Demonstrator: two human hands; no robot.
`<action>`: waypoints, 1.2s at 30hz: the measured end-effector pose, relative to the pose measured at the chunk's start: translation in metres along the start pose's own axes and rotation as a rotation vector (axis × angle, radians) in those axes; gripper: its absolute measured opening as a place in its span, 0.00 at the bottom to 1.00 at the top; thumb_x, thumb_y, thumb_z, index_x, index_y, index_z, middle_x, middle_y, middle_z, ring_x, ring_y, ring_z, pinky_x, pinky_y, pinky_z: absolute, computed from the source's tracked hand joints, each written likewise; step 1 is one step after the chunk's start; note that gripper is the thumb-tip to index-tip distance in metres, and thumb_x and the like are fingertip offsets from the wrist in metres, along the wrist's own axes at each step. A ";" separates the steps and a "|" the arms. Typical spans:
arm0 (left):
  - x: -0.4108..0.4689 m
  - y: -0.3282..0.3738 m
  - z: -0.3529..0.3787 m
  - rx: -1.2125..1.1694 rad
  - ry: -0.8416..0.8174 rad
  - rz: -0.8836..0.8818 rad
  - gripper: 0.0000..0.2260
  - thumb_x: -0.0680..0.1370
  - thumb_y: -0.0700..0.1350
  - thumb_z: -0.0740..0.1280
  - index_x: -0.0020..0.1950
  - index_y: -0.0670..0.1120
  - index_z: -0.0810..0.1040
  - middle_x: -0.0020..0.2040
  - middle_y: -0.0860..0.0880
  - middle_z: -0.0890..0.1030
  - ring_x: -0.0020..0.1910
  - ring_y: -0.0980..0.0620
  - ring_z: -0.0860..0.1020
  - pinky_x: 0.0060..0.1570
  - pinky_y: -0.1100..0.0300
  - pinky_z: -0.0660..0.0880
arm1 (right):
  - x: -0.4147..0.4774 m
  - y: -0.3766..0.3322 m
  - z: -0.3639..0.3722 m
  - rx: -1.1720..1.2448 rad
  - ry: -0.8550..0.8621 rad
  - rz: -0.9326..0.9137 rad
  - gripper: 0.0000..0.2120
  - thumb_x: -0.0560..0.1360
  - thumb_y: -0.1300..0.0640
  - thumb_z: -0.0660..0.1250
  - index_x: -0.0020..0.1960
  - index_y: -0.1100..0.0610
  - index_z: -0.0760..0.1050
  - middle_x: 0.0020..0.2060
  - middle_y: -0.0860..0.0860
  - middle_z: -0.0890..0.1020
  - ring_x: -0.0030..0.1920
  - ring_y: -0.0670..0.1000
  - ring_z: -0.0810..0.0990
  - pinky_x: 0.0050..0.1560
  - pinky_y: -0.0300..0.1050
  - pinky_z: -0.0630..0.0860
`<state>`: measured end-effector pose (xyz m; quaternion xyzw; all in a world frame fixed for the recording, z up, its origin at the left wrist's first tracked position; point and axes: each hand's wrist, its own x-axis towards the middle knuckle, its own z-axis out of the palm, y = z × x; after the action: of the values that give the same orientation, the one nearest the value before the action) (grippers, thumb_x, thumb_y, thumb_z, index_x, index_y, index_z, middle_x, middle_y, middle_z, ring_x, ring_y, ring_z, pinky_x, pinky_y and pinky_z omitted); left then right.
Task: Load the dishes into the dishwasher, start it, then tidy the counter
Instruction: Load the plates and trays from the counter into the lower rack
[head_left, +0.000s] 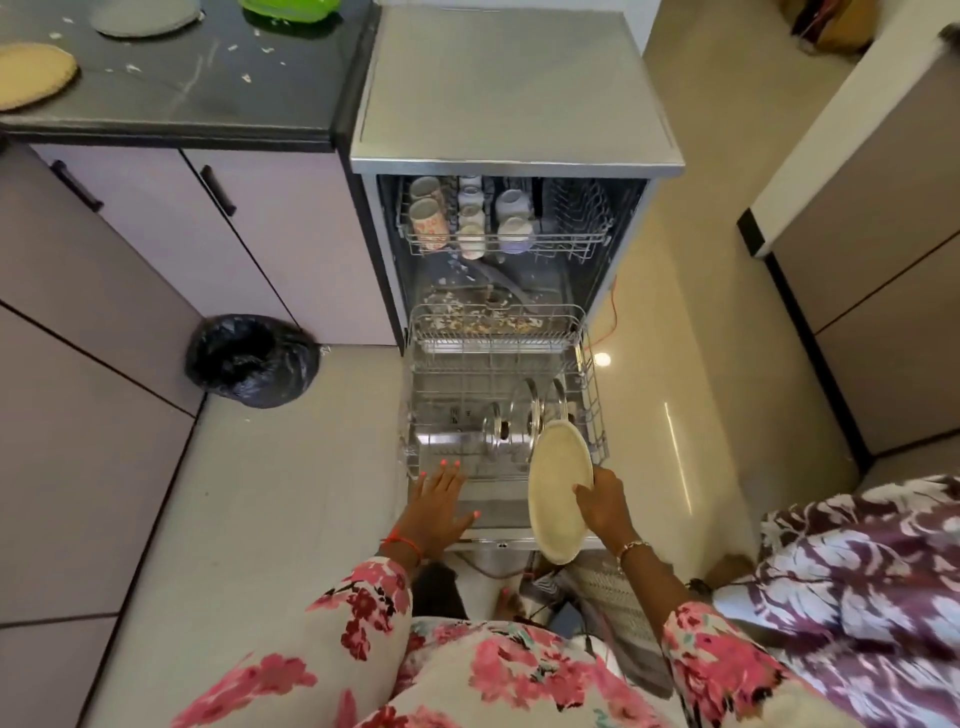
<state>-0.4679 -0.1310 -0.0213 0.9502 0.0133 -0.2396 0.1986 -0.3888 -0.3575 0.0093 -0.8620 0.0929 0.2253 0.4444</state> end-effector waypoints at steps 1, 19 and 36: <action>0.005 0.004 0.000 0.002 0.003 0.005 0.47 0.63 0.68 0.35 0.77 0.44 0.51 0.78 0.47 0.47 0.77 0.48 0.42 0.73 0.49 0.39 | 0.005 0.002 -0.007 0.005 0.006 0.000 0.11 0.74 0.72 0.59 0.55 0.71 0.74 0.44 0.56 0.75 0.45 0.54 0.73 0.30 0.34 0.65; 0.171 -0.028 -0.058 -0.031 0.012 0.016 0.55 0.61 0.76 0.26 0.76 0.42 0.51 0.78 0.45 0.49 0.77 0.47 0.44 0.74 0.49 0.39 | 0.167 -0.066 -0.031 -0.011 0.059 0.006 0.10 0.74 0.70 0.60 0.54 0.72 0.75 0.48 0.64 0.80 0.46 0.59 0.77 0.43 0.47 0.74; 0.388 -0.179 -0.001 -0.083 0.136 -0.281 0.33 0.79 0.54 0.57 0.76 0.41 0.46 0.77 0.44 0.45 0.76 0.46 0.44 0.74 0.47 0.45 | 0.436 -0.068 0.052 -0.277 0.193 -0.150 0.15 0.79 0.65 0.56 0.63 0.70 0.67 0.48 0.63 0.78 0.41 0.53 0.74 0.36 0.37 0.69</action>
<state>-0.1459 0.0069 -0.2652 0.9440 0.1696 -0.1996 0.2008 0.0043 -0.2583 -0.1729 -0.9372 0.0386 0.1181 0.3258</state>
